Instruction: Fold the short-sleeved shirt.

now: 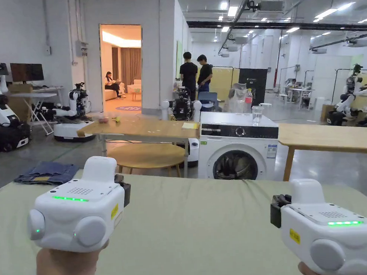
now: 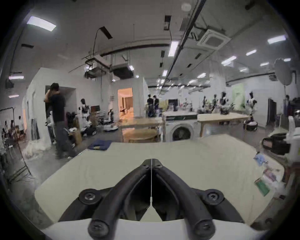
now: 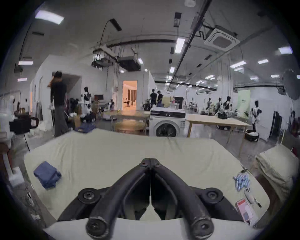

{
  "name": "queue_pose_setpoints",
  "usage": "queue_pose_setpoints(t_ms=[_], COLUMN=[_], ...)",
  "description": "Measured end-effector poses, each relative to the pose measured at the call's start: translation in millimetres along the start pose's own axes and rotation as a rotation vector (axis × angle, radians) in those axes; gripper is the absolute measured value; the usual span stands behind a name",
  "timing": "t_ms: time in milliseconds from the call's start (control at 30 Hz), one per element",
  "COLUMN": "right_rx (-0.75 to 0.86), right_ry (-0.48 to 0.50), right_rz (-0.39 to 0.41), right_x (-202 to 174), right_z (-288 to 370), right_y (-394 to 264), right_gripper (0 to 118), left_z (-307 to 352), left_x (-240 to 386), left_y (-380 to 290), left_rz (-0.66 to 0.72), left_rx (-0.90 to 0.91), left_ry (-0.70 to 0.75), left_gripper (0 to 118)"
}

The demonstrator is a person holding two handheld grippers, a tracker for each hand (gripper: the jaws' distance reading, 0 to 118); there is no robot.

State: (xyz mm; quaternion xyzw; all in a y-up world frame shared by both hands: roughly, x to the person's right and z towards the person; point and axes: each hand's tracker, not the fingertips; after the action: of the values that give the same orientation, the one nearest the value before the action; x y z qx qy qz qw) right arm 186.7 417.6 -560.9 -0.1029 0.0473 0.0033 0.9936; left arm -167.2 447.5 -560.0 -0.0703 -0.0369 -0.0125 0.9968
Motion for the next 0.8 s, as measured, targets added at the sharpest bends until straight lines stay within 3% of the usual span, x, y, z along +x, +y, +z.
queue_pose_setpoints(t_ms=[100,233,367,500,633,667,733,800], right_rx=[0.059,0.044,0.062,0.079,0.095,0.099,0.101,0.090], right_ry=[-0.084,-0.086,-0.100,-0.090,-0.077,-0.068,-0.057,-0.043], right_rz=[0.062,0.041,0.082,0.010,-0.014,-0.023,-0.029,-0.017], right_x=[-3.2,-12.8,-18.7,-9.4,-1.8,-0.8,-0.5,-0.8], right_z=[16.4,24.3,29.3,32.5,34.5,34.9,34.4,33.1], right_y=[3.4,3.8,3.0,-1.5,-4.4,-4.7,-4.1,-4.5], right_gripper=[0,0,0,0,0,0,2,23], left_z=[9.0,19.6,21.3,21.7,24.9,25.3,23.9,22.8], left_x=[28.9,57.0,56.2,50.7,47.1,47.2,49.3,53.1], left_y=[5.8,-1.1,-9.6,-12.6,-11.1,-10.2,-10.3,-10.7], left_rz=[0.005,-0.058,-0.022,-0.031,-0.011,-0.008,-0.013,-0.026], left_rx=[0.012,0.034,0.008,0.000,0.027,0.034,0.039,0.044], left_ry=[-0.045,-0.054,-0.083,-0.045,-0.029,-0.031,-0.031,-0.029], left_gripper=[0,0,0,0,0,3,19,32])
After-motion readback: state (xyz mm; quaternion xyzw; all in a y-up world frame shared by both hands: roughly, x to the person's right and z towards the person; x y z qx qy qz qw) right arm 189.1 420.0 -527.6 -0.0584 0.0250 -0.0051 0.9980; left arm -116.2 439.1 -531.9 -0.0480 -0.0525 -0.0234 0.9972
